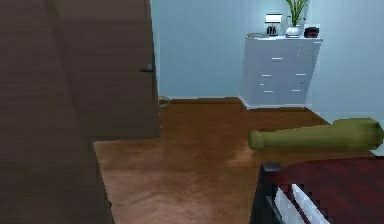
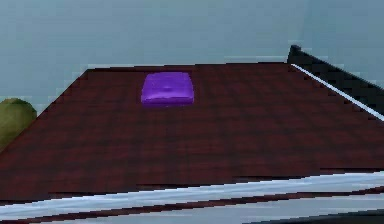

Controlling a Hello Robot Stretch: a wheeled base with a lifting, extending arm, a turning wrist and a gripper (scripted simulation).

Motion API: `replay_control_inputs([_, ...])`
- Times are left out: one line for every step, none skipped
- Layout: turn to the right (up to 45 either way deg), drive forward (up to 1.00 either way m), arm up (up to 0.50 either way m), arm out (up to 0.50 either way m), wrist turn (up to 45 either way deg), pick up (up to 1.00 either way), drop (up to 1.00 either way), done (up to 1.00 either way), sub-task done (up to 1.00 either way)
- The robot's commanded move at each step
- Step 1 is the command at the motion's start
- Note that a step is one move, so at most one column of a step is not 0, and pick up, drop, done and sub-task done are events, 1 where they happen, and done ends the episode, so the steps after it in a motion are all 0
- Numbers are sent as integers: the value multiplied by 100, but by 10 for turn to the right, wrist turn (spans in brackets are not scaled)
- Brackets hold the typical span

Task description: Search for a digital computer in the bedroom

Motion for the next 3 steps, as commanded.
replay_control_inputs([0, 15, 0, 0, 0, 0, 0, 0, 0])
replay_control_inputs([-60, 0, 0, 0, 0, 0, 0, 0, 0])
replay_control_inputs([0, 30, 0, 0, 0, 0, 0, 0, 0])
